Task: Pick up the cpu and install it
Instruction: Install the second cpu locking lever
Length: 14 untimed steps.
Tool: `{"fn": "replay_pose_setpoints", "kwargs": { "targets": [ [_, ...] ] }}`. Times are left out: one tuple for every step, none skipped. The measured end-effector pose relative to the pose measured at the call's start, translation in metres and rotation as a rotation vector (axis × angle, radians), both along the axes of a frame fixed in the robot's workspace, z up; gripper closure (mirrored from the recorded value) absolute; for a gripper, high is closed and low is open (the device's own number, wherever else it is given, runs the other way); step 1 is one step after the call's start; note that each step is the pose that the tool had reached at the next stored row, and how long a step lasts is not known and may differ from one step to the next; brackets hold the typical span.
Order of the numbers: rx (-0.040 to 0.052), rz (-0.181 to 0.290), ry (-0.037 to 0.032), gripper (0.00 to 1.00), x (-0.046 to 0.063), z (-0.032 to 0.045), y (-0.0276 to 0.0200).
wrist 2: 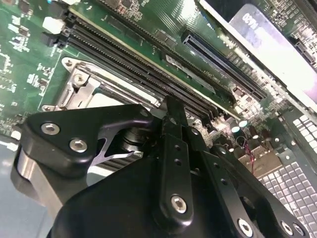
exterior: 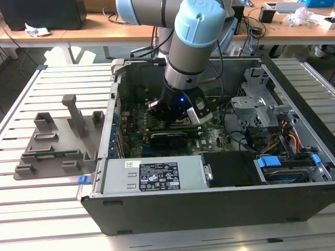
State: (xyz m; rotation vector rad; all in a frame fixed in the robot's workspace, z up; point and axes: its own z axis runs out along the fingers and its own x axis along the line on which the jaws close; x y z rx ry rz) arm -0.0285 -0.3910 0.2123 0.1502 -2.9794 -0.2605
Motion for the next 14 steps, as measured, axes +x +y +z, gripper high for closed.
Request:
{"fn": "replay_pose_setpoints", "kwargs": {
  "targets": [
    [0.0057, 0.000, 0.0000, 0.89, -0.003, -0.0017, -0.0001],
    [0.0138, 0.000, -0.0001, 0.89, -0.007, -0.0031, 0.0000],
    [0.0185, 0.000, 0.0000, 0.89, -0.008, -0.0038, 0.0000],
    [0.0230, 0.000, 0.0000, 0.89, -0.010, -0.0046, 0.0000],
    [0.0289, 0.001, -0.0001, 0.89, -0.011, -0.0059, 0.0000],
    [0.0324, 0.002, -0.0001, 0.89, -0.012, -0.0068, 0.0001],
    [0.0395, 0.005, 0.0000, 0.89, -0.013, -0.0096, 0.0000],
    [0.0428, 0.007, 0.0001, 0.89, -0.013, -0.0109, -0.0001],
    [0.0458, 0.008, 0.0002, 0.89, -0.013, -0.0118, -0.0001],
    [0.0526, 0.009, 0.0004, 0.89, -0.014, -0.0131, -0.0001],
    [0.0642, 0.011, 0.0000, 0.89, -0.014, -0.0138, 0.0000],
    [0.0715, 0.013, 0.0001, 0.89, -0.014, -0.0151, 0.0002],
    [0.0742, 0.015, 0.0004, 0.89, -0.014, -0.0178, 0.0002],
    [0.0747, 0.016, 0.0007, 0.89, -0.014, -0.0188, 0.0002]
  ]
}}
